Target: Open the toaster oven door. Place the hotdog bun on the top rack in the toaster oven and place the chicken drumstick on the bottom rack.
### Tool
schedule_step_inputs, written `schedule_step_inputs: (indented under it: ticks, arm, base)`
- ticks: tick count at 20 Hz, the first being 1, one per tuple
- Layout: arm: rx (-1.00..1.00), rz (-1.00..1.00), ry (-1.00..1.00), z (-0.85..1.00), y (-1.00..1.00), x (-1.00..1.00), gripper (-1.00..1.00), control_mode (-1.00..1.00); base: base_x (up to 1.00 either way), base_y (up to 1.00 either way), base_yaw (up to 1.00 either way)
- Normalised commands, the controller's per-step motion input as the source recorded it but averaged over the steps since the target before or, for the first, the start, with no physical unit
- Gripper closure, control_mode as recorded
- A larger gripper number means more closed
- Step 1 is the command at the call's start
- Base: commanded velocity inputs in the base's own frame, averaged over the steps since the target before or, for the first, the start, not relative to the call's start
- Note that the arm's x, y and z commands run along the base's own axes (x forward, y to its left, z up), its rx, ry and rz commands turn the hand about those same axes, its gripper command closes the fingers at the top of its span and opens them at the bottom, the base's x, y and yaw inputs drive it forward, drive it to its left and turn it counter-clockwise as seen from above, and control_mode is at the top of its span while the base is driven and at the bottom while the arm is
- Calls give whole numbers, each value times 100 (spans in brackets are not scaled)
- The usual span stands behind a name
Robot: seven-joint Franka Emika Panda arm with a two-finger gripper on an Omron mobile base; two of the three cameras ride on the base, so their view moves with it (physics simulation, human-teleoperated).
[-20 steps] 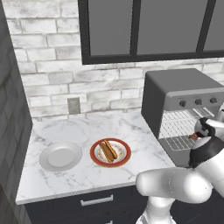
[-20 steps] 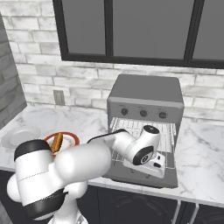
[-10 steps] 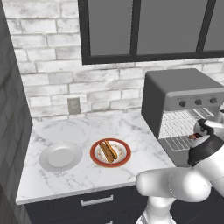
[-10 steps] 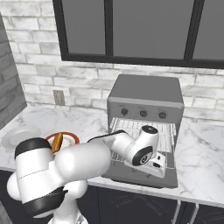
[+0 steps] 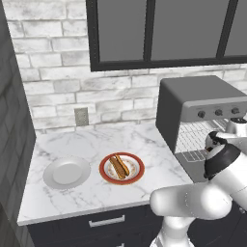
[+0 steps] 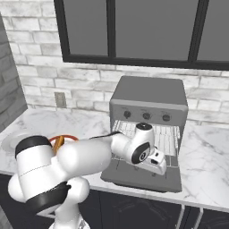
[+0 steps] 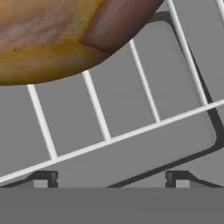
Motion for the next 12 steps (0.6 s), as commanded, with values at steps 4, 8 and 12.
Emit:
schedule_step_inputs:
  ticks: [4, 8, 12]
  arm:
    - [-2, -4, 0, -7, 0, 16, -100, -100]
    - [0, -11, -4, -3, 4, 17, -100, -100]
    - [0, -15, -8, -13, 9, 18, -100, -100]
  base:
    - [0, 0, 0]
    - [0, 0, 0]
    - [0, 0, 0]
